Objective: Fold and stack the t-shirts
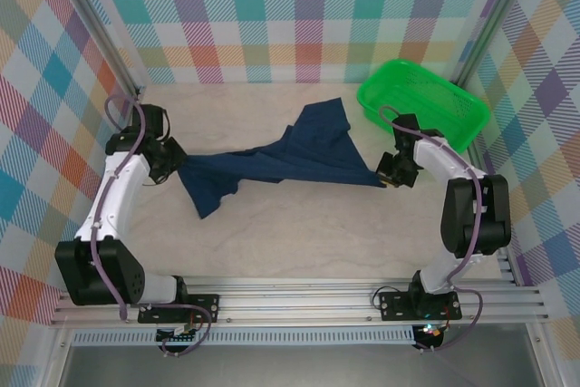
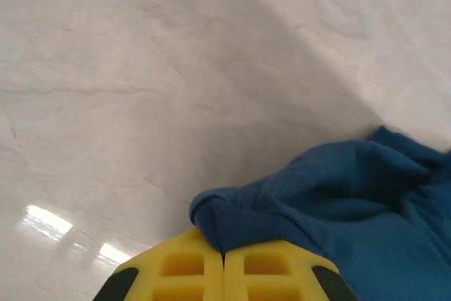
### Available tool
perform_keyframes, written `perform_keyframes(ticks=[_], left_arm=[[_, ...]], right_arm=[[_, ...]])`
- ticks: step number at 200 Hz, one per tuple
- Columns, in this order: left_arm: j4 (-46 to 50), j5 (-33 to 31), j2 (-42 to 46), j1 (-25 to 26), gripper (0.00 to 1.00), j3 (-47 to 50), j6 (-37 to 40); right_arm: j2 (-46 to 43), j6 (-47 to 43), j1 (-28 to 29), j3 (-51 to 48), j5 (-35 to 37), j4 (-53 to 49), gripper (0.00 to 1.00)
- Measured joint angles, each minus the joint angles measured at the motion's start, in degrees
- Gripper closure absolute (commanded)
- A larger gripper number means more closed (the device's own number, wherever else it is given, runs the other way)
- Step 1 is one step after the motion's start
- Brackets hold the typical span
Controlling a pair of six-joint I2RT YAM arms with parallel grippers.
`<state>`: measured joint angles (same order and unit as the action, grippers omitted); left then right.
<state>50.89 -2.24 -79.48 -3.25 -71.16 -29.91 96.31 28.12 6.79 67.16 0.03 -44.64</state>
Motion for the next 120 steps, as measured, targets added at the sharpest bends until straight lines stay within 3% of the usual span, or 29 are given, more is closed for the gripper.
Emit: perform_keyframes(ticks=[21, 44, 62, 76, 103, 120], left_arm=[[-1.09, -1.53, -7.17, -0.44, 0.6, 0.28, 2.73], [-3.19, -4.2, -15.74, -0.61, 0.55, 1.18, 4.11], [-3.61, -7.04, -14.88, -0.59, 0.51, 4.5, 3.87], [-3.43, -8.98, -10.08, -0.59, 0.55, 7.61, 3.13], [-2.62, -8.59, 3.96, -0.52, 0.82, 14.29, 0.66], [-2.67, -7.39, 7.39, -0.57, 0.85, 18.08, -0.76]], right_arm=[[2.69, -0.79, 0.46, 2.29, -1.97, 0.0, 1.0], [6.16, -1.55, 1.36, 3.72, -3.41, 0.0, 1.0], [7.04, -1.66, 2.34, 3.74, -3.8, -0.09, 1.0], [7.04, -1.66, 3.02, 3.78, -3.91, -0.09, 1.0], [7.04, -1.66, 3.72, 3.82, -3.98, -0.04, 1.0], [7.04, -1.66, 3.76, 3.82, -3.98, -0.07, 1.0]])
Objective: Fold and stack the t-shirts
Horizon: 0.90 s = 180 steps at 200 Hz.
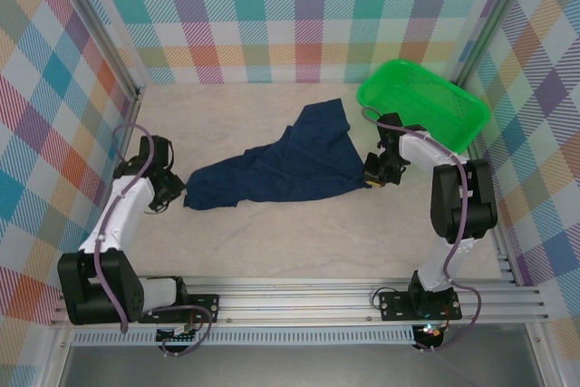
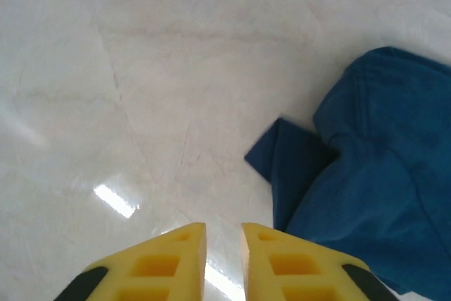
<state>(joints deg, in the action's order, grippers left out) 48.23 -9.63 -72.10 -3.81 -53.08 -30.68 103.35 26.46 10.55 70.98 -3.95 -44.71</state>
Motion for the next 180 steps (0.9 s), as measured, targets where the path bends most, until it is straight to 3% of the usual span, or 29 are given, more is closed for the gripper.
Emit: perform_keyframes(ticks=[19, 62, 100, 180], left_arm=[[-0.68, 2.62, -2.84, -1.03, 0.83, 3.28, -0.22], [-5.73, 10.45, -15.34, -8.46, 0.73, 3.34, -1.95], [-9.38, 15.13, -18.75, -8.76, 0.72, 1.49, -2.78], [-11.5, 18.38, -24.11, -8.76, 0.74, -2.73, -1.62]], right_arm=[[0.0, -0.17, 0.0, 0.0, 0.0, -0.02, 1.0], [0.0, -0.42, 0.0, 0.02, 0.0, -0.15, 1.0], [0.0, -0.42, 0.0, 0.02, 0.0, -0.28, 1.0], [0.0, -0.42, 0.0, 0.0, 0.0, -0.44, 1.0]])
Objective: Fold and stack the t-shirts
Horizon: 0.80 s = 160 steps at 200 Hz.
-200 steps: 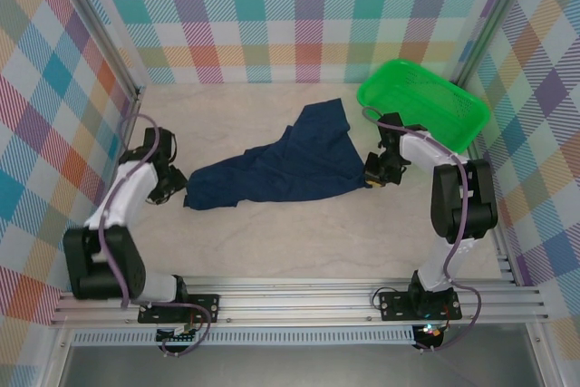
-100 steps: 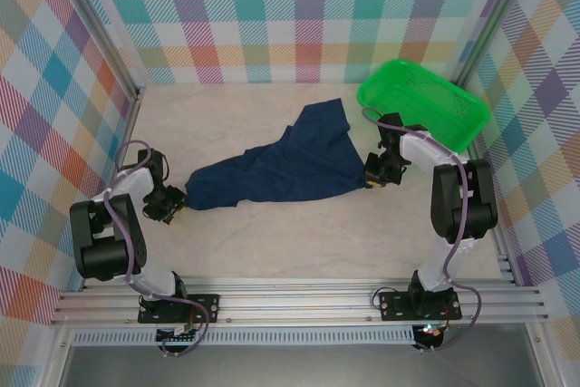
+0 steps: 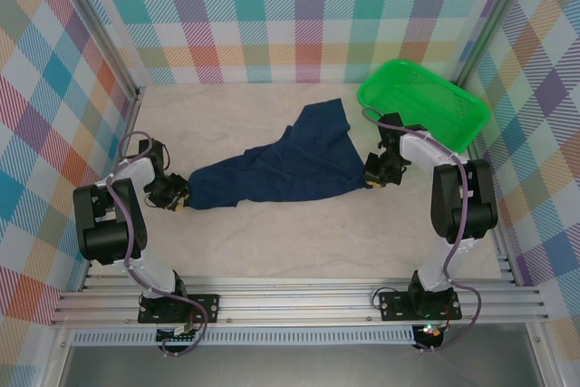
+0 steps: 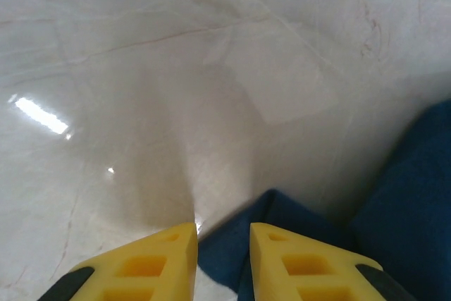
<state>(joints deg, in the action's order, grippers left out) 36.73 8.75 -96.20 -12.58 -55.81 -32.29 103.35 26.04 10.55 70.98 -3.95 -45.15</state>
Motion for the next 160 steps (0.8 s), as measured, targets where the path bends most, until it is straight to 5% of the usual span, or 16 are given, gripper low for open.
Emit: perform_keyframes(ticks=[44, 97, 160], left_arm=[[0.68, 1.29, -0.48, 0.0, 0.76, 0.0, 0.7], [0.55, 1.73, -0.48, 0.0, 1.0, 0.15, 0.7], [3.02, -1.86, 8.98, 0.0, 1.0, 2.56, -1.55]], right_arm=[[0.0, 0.0, 0.0, 0.02, 0.0, -0.02, 1.0], [0.13, 0.0, 0.0, 0.33, 0.0, 0.0, 1.0], [0.11, 0.0, 0.0, 0.55, 0.02, -0.22, 1.0]])
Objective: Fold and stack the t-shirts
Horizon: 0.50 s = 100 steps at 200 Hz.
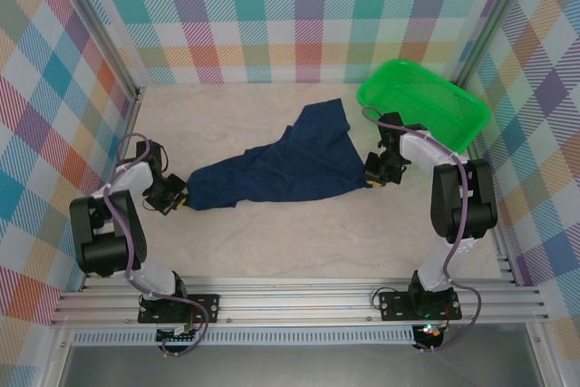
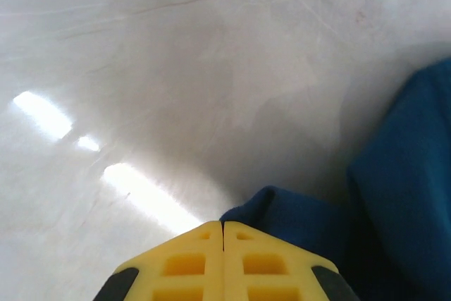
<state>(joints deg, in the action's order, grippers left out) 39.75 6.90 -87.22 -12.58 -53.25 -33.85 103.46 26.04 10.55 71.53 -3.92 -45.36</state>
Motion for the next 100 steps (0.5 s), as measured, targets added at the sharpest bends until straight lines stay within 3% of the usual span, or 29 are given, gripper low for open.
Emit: perform_keyframes(ticks=[34, 62, 100], left_arm=[[7.28, -4.9, 14.45, 1.49, 1.0, 0.15, -5.07], [10.93, -6.03, 24.52, 5.51, 1.0, -0.33, -12.22], [14.29, -6.43, 26.84, 6.73, 1.0, -11.78, -16.85]], right_arm=[[-2.14, 0.04, 0.04, 0.66, -0.02, -0.68, 1.0], [-7.96, 0.24, 0.04, 2.29, -0.04, -1.31, 1.0], [-14.97, 2.1, 0.07, 9.31, -0.81, -1.03, 1.0]])
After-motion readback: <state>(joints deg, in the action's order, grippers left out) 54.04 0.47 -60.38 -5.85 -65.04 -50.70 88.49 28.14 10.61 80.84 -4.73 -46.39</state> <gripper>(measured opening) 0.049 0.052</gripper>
